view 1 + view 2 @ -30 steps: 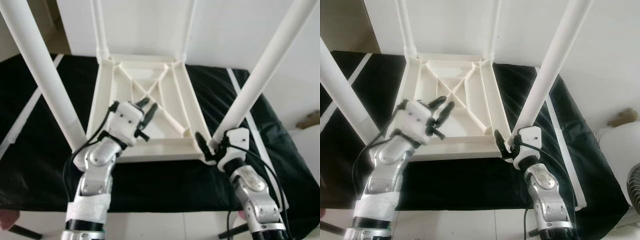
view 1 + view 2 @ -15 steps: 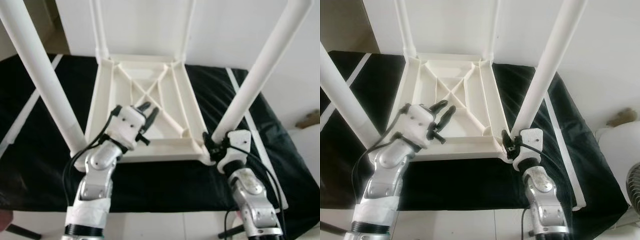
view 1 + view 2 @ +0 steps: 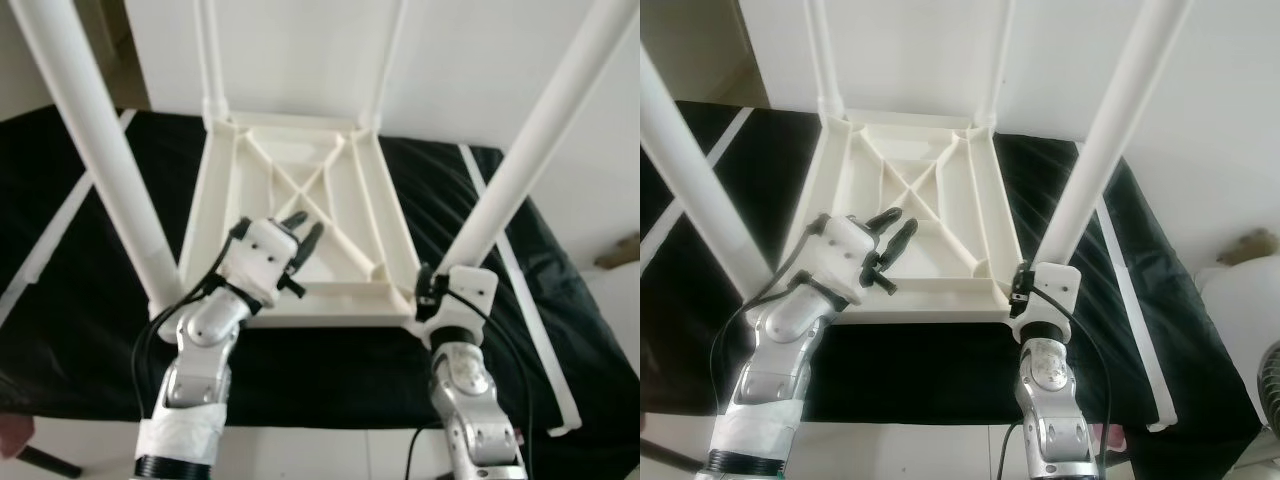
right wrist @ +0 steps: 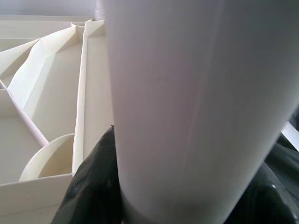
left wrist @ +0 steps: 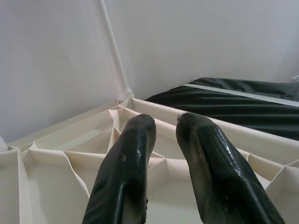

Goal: Building children table

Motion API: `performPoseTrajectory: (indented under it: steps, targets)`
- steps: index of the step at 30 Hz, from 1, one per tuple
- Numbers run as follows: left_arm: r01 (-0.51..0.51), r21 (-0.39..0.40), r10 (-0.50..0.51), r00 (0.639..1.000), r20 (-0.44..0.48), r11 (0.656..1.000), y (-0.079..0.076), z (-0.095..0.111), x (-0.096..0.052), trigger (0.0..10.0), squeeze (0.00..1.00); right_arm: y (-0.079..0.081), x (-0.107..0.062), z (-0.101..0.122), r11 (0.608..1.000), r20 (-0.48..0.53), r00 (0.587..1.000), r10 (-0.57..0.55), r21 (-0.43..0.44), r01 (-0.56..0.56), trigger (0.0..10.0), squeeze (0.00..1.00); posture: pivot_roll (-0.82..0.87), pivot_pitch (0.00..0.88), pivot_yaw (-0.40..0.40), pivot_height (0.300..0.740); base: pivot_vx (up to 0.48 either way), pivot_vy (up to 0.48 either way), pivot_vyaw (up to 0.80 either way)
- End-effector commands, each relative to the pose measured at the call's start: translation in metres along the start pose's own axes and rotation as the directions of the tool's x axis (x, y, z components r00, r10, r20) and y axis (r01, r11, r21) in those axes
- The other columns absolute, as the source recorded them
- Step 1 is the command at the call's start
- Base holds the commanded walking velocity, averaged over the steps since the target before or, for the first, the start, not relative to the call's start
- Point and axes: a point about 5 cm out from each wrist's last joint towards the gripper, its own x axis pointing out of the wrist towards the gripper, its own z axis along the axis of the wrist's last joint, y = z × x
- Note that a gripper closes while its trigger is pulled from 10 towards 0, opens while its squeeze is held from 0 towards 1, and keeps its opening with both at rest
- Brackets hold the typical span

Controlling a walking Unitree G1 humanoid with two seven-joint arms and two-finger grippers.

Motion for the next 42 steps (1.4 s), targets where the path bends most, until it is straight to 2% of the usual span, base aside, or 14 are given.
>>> performPoseTrajectory:
  steps: [1, 6, 7, 15, 24, 25, 26, 32, 33, 34, 35, 36, 37, 42]
  targets:
    - [-0.143, -0.006, 0.143, 0.990, -0.010, 0.990, 0.003, -0.001, 0.001, 10.0, 0.00, -0.012, -0.002, -0.010, 0.996, -0.050, 0.995, -0.088, -0.022, 0.087, 10.0, 0.00, -0.08, 0.103, -0.083, 0.740, 0.000, 0.000, 0.00]
    - [-0.111, 0.009, 0.111, 0.994, -0.013, 0.994, -0.002, -0.001, 0.003, 10.0, 0.00, -0.009, 0.000, -0.007, 0.997, -0.034, 0.997, -0.075, 0.003, 0.075, 10.0, 0.00, -0.08, 0.106, -0.079, 0.740, 0.000, 0.000, 0.00]
    - [-0.107, 0.007, 0.107, 0.994, -0.011, 0.994, -0.004, 0.000, 0.003, 10.0, 0.00, -0.009, 0.001, -0.006, 0.998, -0.027, 0.997, -0.070, 0.004, 0.070, 10.0, 1.00, -0.08, 0.106, -0.078, 0.740, 0.000, 0.000, 0.00]
    - [-0.006, -0.018, 0.006, 1.000, -0.004, 1.000, -0.019, 0.000, 0.001, 10.0, 0.00, -0.002, 0.008, 0.001, 0.990, 0.024, 0.990, 0.138, -0.017, -0.137, 10.0, 1.00, -0.10, 0.117, -0.057, 0.740, 0.000, 0.000, 0.00]
    - [0.035, 0.024, -0.035, 0.999, -0.005, 0.999, -0.022, 0.000, 0.001, 10.0, 0.00, -0.013, 0.018, 0.004, 0.926, 0.018, 0.926, 0.376, -0.046, -0.375, 10.0, 1.00, -0.09, 0.122, -0.063, 0.740, 0.000, 0.000, 0.00]
    - [0.031, 0.018, -0.031, 0.999, -0.007, 0.999, -0.022, 0.000, 0.001, 10.0, 0.00, -0.014, 0.019, 0.004, 0.909, 0.021, 0.909, 0.417, -0.038, -0.416, 10.0, 0.86, -0.09, 0.123, -0.063, 0.740, 0.000, 0.000, 0.00]
    - [0.029, 0.011, -0.029, 1.000, -0.011, 1.000, -0.023, 0.000, 0.001, 10.0, 0.00, -0.015, 0.021, 0.007, 0.875, 0.030, 0.874, 0.485, -0.027, -0.484, 10.0, 0.00, -0.09, 0.123, -0.062, 0.740, 0.000, 0.000, 0.00]
    - [0.033, -0.041, -0.034, 0.999, -0.016, 0.999, -0.030, 0.002, 0.000, 10.0, 0.00, -0.022, 0.029, 0.014, 0.804, 0.033, 0.805, 0.593, -0.085, -0.589, 10.0, 0.00, -0.10, 0.125, -0.064, 0.740, 0.000, 0.000, 0.00]
    - [0.037, -0.064, -0.038, 0.999, -0.015, 0.997, -0.031, 0.003, 0.001, 10.0, 0.00, -0.025, 0.032, 0.015, 0.797, 0.027, 0.799, 0.601, -0.100, -0.596, 8.0, 0.00, -0.09, 0.123, -0.068, 0.740, 0.000, 0.000, 0.00]
    - [0.037, -0.064, -0.038, 0.999, -0.015, 0.997, -0.031, 0.003, 0.001, 10.0, 0.00, -0.025, 0.032, 0.015, 0.797, 0.027, 0.799, 0.601, -0.100, -0.596, 8.0, 0.00, -0.09, 0.123, -0.068, 0.740, 0.000, 0.000, 0.00]
    - [0.048, -0.068, -0.049, 0.999, -0.015, 0.997, -0.033, 0.004, 0.001, 10.0, 0.00, -0.030, 0.036, 0.015, 0.784, 0.015, 0.788, 0.615, -0.118, -0.610, 3.8, 0.00, -0.09, 0.122, -0.073, 0.740, 0.000, 0.000, 0.00]
    - [0.048, -0.068, -0.049, 0.999, -0.015, 0.997, -0.033, 0.004, 0.001, 10.0, 0.00, -0.030, 0.036, 0.015, 0.784, 0.015, 0.788, 0.615, -0.118, -0.610, 3.8, 0.00, -0.09, 0.122, -0.073, 0.740, 0.000, 0.000, 0.00]
    - [0.055, -0.044, -0.056, 0.998, -0.021, 0.997, -0.035, 0.003, 0.001, 10.0, 0.00, -0.034, 0.038, 0.013, 0.775, 0.003, 0.781, 0.625, -0.123, -0.620, 0.0, 0.00, -0.09, 0.119, -0.076, 0.740, 0.000, 0.000, 0.00]
    - [0.053, -0.021, -0.053, 0.998, -0.028, 0.998, -0.037, 0.002, 0.001, 10.0, 0.00, -0.036, 0.034, 0.006, 0.770, -0.016, 0.775, 0.632, -0.101, -0.630, 0.0, 0.00, -0.09, 0.115, -0.077, 0.740, 0.000, 0.000, 0.00]
